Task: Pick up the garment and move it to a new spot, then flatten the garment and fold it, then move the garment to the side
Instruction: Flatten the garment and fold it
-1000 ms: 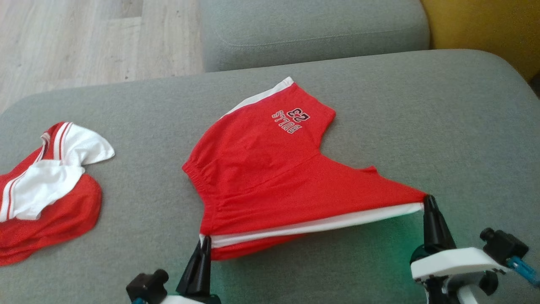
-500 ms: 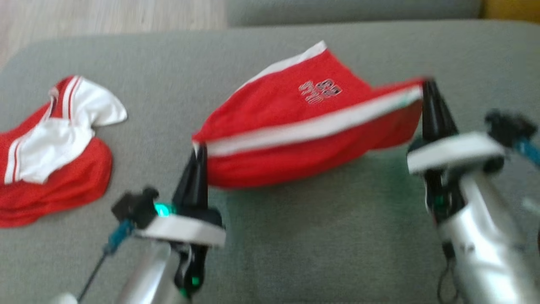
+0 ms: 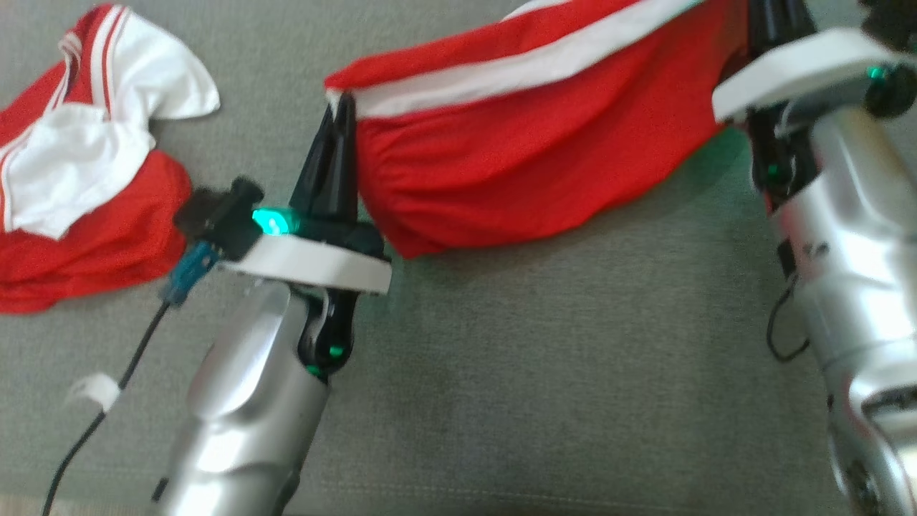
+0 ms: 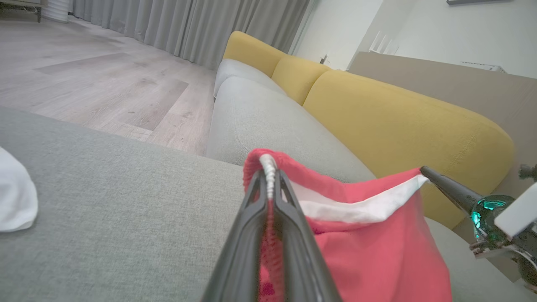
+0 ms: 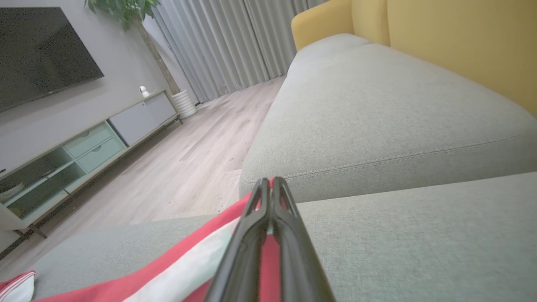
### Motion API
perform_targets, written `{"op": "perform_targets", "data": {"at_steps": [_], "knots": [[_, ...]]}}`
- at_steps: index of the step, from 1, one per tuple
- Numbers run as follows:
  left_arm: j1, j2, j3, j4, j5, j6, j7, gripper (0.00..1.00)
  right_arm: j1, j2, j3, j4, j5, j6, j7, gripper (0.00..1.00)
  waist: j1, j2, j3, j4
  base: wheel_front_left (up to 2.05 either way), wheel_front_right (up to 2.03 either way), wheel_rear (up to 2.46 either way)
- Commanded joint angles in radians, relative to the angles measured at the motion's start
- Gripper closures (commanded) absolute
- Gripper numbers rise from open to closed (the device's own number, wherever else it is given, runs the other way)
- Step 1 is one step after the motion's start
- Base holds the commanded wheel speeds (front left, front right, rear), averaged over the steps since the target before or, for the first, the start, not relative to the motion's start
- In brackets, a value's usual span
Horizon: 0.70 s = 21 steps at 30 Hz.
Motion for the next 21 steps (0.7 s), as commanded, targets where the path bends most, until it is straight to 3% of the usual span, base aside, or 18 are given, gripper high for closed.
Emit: {"op": "perform_targets", "data": {"at_steps": [1, 10, 11, 12, 13, 21], "knots": [[-0.044, 0.011, 0.016, -0.021, -0.007, 0.002, -0.005, 1.0, -0.049, 0.004, 0.023, -0.004, -0.013, 0.003, -0.015, 1.0, -0.0004, 0.0, 0.045, 0.03, 0.0, 0.0, 0.0], [-0.095, 0.011, -0.004, 0.027, -0.018, 0.041, -0.005, 1.0, -0.191, 0.02, 0.022, 0.165, -0.066, 0.003, -0.048, 1.0, -0.0004, 0.0, 0.092, 0.058, 0.0, 0.0, 0.0], [-0.092, 0.011, -0.006, 0.03, -0.021, 0.046, -0.005, 0.78, -0.198, 0.022, 0.023, 0.181, -0.072, 0.003, -0.05, 0.95, -0.0004, 0.0, 0.093, 0.06, 0.0, 0.0, 0.0], [-0.089, 0.011, -0.007, 0.031, -0.025, 0.05, -0.005, 0.29, -0.204, 0.023, 0.021, 0.194, -0.078, 0.003, -0.052, 0.34, -0.0004, 0.0, 0.094, 0.062, 0.0, 0.0, 0.0], [-0.086, 0.011, -0.007, 0.031, -0.026, 0.057, -0.005, 0.0, -0.21, 0.024, 0.016, 0.203, -0.082, 0.003, -0.054, 0.0, -0.0004, 0.0, 0.095, 0.064, 0.0, 0.0, 0.0], [-0.015, 0.011, 0.002, 0.02, 0.001, 0.082, -0.005, 0.0, -0.141, 0.012, 0.002, 0.18, -0.153, 0.003, -0.057, 0.0, -0.0004, 0.0, 0.082, 0.058, 0.0, 0.0, 0.0]]}}
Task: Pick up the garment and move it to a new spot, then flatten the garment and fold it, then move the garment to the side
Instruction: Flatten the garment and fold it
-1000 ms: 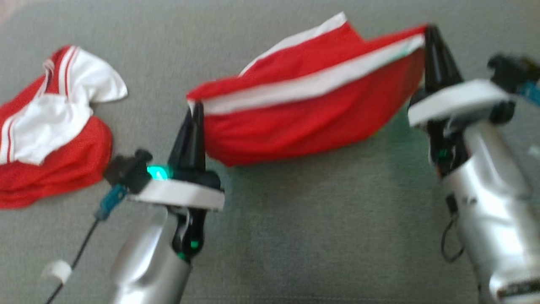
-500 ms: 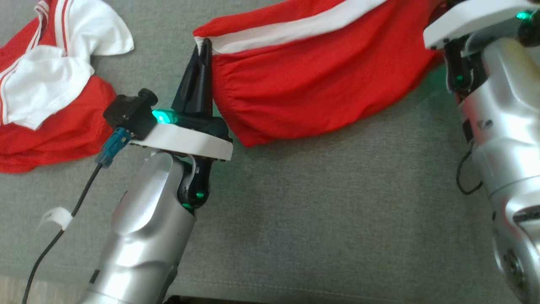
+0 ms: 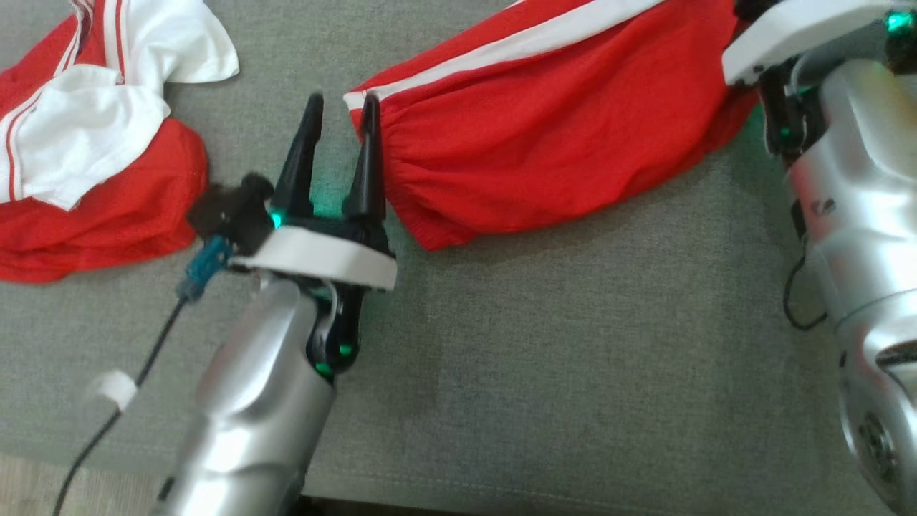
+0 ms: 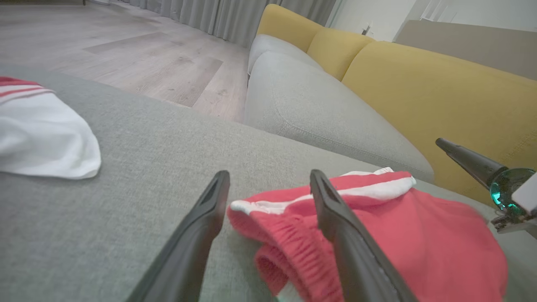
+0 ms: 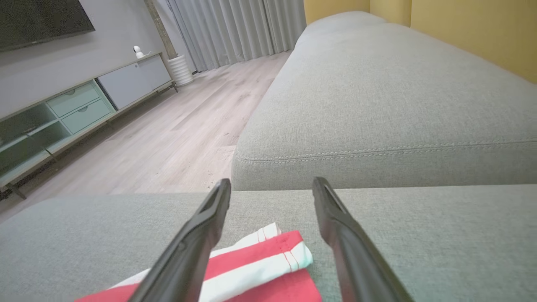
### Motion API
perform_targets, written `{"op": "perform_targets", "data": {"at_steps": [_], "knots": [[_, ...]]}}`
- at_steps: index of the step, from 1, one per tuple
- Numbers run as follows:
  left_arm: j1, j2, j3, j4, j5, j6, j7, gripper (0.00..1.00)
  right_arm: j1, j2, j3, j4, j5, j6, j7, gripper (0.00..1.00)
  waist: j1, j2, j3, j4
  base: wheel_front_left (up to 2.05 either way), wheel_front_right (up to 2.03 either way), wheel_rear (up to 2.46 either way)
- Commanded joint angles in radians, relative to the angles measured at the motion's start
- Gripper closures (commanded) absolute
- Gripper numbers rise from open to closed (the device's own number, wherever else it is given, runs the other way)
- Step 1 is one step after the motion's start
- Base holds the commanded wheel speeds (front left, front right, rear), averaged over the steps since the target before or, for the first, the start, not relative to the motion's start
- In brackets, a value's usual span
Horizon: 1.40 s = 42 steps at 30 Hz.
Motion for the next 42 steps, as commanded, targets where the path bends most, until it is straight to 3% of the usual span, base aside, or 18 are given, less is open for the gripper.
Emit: {"op": "perform_targets", "data": {"at_steps": [1, 13, 19, 20, 21, 22, 27, 35, 42], "knots": [[0.022, 0.017, 0.034, -0.032, 0.014, 0.006, -0.005, 0.0, 0.024, 0.013, 0.011, -0.029, -0.007, 0.003, -0.013, 0.0, 0.0, 0.0, -0.004, -0.002, 0.0, 0.0, 0.0], [0.164, 0.017, 0.114, -0.1, 0.06, 0.023, -0.005, 0.0, 0.169, -0.038, 0.086, 0.082, 0.005, 0.003, -0.008, 0.0, 0.0, 0.0, -0.044, -0.007, 0.0, 0.0, 0.0], [0.185, 0.017, 0.12, -0.114, 0.071, 0.029, -0.005, 0.0, 0.169, 0.004, 0.092, 0.124, 0.077, 0.003, 0.067, 0.0, 0.0, 0.0, -0.05, 0.004, 0.0, 0.0, 0.0], [0.186, 0.017, 0.119, -0.115, 0.073, 0.032, -0.005, 0.0, 0.172, 0.008, 0.107, 0.123, 0.083, 0.003, 0.085, 0.2, 0.0, 0.0, -0.051, 0.006, 0.0, 0.0, 0.0], [0.187, 0.017, 0.12, -0.115, 0.073, 0.033, -0.005, 0.0, 0.175, 0.012, 0.122, 0.121, 0.093, 0.003, 0.105, 0.7, 0.0, 0.0, -0.053, 0.007, 0.0, 0.0, 0.0], [0.188, 0.017, 0.122, -0.114, 0.075, 0.033, -0.005, 0.0, 0.182, 0.017, 0.135, 0.119, 0.107, 0.003, 0.13, 1.0, 0.0, 0.0, -0.054, 0.008, 0.0, 0.0, 0.0], [0.196, 0.017, 0.137, -0.107, 0.084, 0.031, -0.005, 0.0, 0.207, -0.003, 0.177, 0.099, 0.163, 0.003, 0.166, 1.0, 0.0, 0.0, -0.071, 0.005, 0.0, 0.0, 0.0], [0.235, 0.017, 0.161, -0.093, 0.113, 0.028, -0.005, 0.0, 0.271, -0.038, 0.153, 0.078, 0.257, 0.003, 0.051, 1.0, 0.0, 0.0, -0.148, -0.027, 0.0, 0.0, 0.0], [0.343, 0.017, 0.184, -0.077, 0.137, 0.018, -0.005, 0.0, 0.441, -0.071, 0.124, 0.023, 0.368, 0.003, 0.0, 1.0, 0.0, 0.0, -0.266, -0.065, 0.0, 0.0, 0.0]]}}
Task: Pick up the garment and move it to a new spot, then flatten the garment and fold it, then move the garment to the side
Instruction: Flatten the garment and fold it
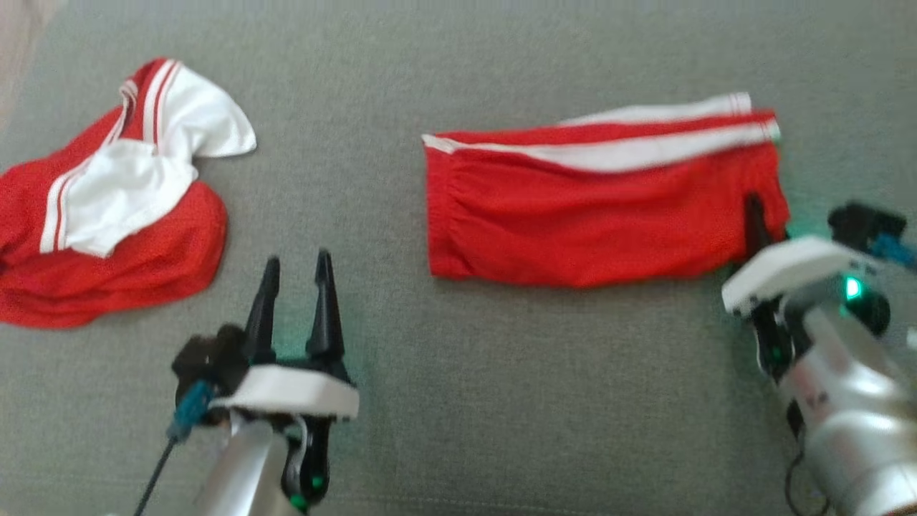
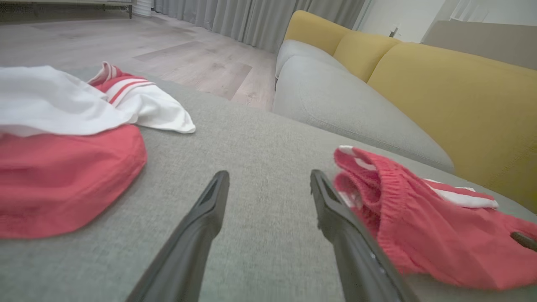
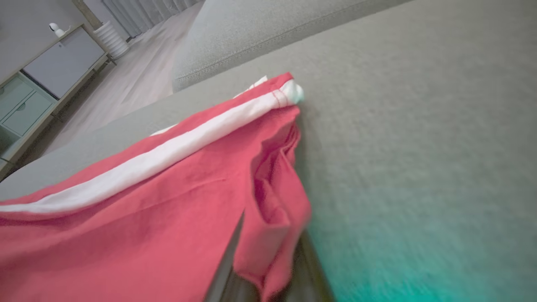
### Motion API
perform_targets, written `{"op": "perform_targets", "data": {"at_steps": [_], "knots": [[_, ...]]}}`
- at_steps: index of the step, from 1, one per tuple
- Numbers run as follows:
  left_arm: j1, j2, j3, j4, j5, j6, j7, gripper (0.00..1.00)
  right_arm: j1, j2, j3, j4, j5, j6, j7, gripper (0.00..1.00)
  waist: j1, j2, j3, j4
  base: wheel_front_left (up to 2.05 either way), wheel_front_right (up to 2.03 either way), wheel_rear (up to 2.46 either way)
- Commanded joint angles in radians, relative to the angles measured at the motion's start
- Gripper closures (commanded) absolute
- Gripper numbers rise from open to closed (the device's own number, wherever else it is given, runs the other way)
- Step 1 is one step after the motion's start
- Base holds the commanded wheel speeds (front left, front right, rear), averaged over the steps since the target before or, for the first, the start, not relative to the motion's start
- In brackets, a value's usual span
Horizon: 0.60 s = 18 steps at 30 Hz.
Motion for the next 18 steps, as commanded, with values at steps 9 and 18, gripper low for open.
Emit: {"op": "perform_targets", "data": {"at_steps": [9, 18], "knots": [[0.07, 0.014, 0.029, -0.019, 0.019, -0.011, -0.005, 0.0, 0.043, -0.035, 0.005, -0.144, 0.031, 0.003, -0.03, 1.0, 0.0001, -0.0001, -0.055, -0.009, 0.0, 0.0, 0.0], [0.058, 0.014, 0.001, -0.009, 0.015, -0.016, -0.005, 0.0, -0.033, 0.099, 0.172, -0.328, 0.002, 0.003, -0.024, 1.0, 0.0001, -0.0001, -0.048, 0.04, 0.0, 0.0, 0.0]]}}
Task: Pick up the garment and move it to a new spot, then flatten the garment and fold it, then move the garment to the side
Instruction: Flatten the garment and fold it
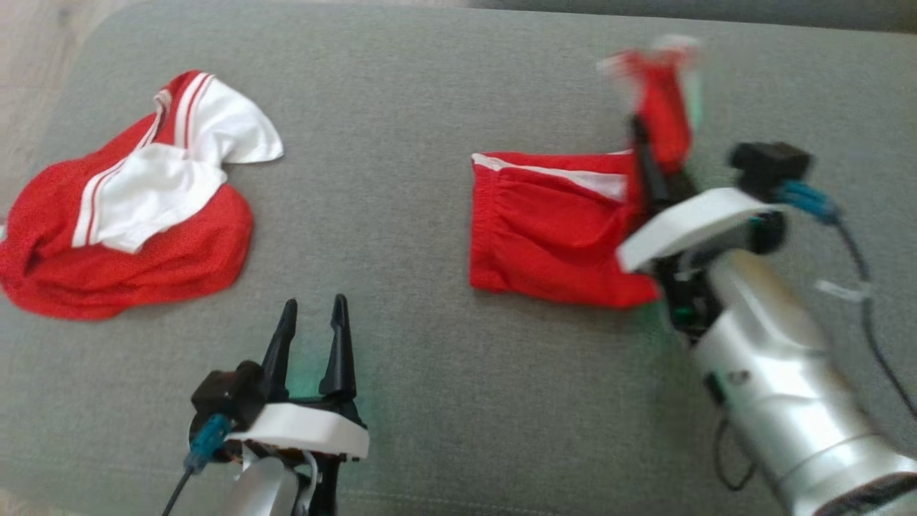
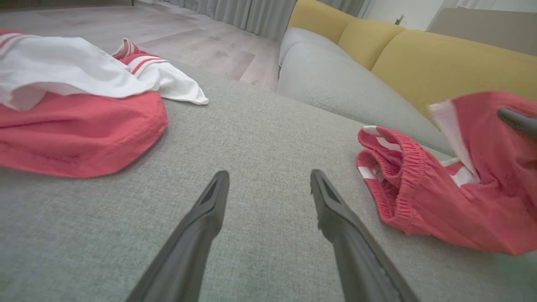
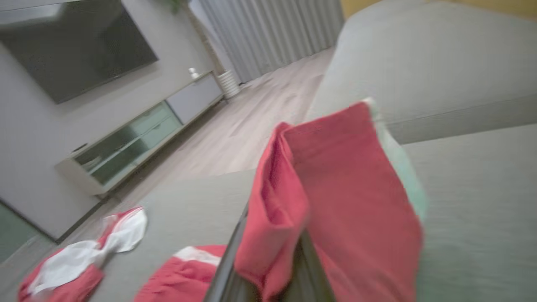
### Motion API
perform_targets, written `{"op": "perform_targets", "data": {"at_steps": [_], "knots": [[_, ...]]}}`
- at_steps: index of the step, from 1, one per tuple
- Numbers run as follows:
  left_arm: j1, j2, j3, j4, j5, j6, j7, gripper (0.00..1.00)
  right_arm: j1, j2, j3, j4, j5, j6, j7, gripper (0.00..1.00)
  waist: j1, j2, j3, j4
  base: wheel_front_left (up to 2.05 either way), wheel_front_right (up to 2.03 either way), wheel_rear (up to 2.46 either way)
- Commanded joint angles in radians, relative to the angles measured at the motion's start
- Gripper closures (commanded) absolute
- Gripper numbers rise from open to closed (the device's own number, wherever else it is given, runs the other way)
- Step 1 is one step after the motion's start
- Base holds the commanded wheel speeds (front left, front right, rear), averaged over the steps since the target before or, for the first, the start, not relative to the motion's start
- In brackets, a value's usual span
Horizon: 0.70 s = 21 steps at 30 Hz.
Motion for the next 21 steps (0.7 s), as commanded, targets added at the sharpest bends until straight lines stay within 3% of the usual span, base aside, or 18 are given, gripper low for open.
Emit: {"op": "perform_targets", "data": {"at_steps": [1, 7, 8, 9, 10, 16, 21], "knots": [[-0.025, 0.013, 0.023, -0.024, 0.003, -0.004, -0.005, 0.0, -0.022, 0.024, 0.032, -0.034, -0.001, 0.003, -0.002, 1.0, 0.0, -0.0001, 0.001, 0.017, 0.0, 0.0, 0.0], [-0.027, 0.013, 0.004, -0.025, -0.003, 0.001, -0.005, 0.0, 0.001, 0.065, 0.194, -0.05, 0.034, 0.003, 0.023, 1.0, 0.0, -0.0001, 0.0, 0.063, 0.0, 0.0, 0.0], [-0.025, 0.013, 0.004, -0.025, -0.002, 0.002, -0.005, 0.0, 0.007, 0.067, 0.213, -0.044, 0.042, 0.003, 0.022, 0.89, 0.0, -0.0001, -0.002, 0.066, 0.0, 0.0, 0.0], [-0.023, 0.013, 0.004, -0.024, -0.002, 0.002, -0.005, 0.0, 0.013, 0.068, 0.233, -0.044, 0.053, 0.003, 0.021, 0.16, 0.0, -0.0001, -0.003, 0.067, 0.0, 0.0, 0.0], [-0.022, 0.013, 0.004, -0.024, -0.001, 0.003, -0.005, 0.0, 0.021, 0.068, 0.257, -0.056, 0.074, 0.003, 0.019, 0.0, 0.0, -0.0001, -0.004, 0.069, 0.0, 0.0, 0.0], [-0.021, 0.013, 0.027, -0.022, 0.011, 0.008, -0.005, 0.0, 0.049, 0.069, 0.377, -0.1, 0.17, 0.003, 0.013, 0.0, 0.0, -0.0001, -0.016, 0.035, 0.0, 0.0, 0.0], [-0.02, 0.013, 0.055, -0.025, 0.042, 0.007, -0.005, 0.0, 0.056, 0.062, 0.312, -0.043, 0.145, 0.003, -0.012, 0.0, 0.0, -0.0001, -0.036, -0.018, 0.0, 0.0, 0.0]]}}
